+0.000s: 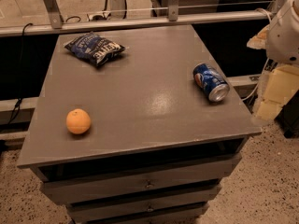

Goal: Place pepsi can upright

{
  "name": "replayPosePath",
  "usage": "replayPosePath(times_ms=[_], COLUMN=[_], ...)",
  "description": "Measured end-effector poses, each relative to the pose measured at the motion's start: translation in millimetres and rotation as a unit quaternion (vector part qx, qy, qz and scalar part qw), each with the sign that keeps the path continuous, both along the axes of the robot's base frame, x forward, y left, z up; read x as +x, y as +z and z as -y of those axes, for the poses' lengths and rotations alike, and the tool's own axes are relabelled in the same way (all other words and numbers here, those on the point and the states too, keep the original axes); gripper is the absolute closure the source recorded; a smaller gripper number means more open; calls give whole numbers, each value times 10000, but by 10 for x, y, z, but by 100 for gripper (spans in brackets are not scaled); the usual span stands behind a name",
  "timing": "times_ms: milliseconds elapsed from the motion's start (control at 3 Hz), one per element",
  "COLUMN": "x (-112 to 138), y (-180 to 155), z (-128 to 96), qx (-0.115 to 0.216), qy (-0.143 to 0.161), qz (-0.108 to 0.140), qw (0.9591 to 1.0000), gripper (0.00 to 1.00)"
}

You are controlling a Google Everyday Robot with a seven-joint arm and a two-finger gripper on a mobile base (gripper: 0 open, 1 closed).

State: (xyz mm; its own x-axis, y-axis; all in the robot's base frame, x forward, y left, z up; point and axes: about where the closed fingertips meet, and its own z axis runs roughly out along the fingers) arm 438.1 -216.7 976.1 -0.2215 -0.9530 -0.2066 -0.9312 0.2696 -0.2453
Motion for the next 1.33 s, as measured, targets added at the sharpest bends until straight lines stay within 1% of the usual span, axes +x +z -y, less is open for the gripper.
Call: replayPosePath(times_ms=[333,667,1333], x=[0,55,392], y=[0,-11,-153], z=[0,-14,-83], qx=[0,33,176], qy=[0,-96,-368], qz=[0,58,313], qw=[10000,9999,9987], gripper=[0,0,0])
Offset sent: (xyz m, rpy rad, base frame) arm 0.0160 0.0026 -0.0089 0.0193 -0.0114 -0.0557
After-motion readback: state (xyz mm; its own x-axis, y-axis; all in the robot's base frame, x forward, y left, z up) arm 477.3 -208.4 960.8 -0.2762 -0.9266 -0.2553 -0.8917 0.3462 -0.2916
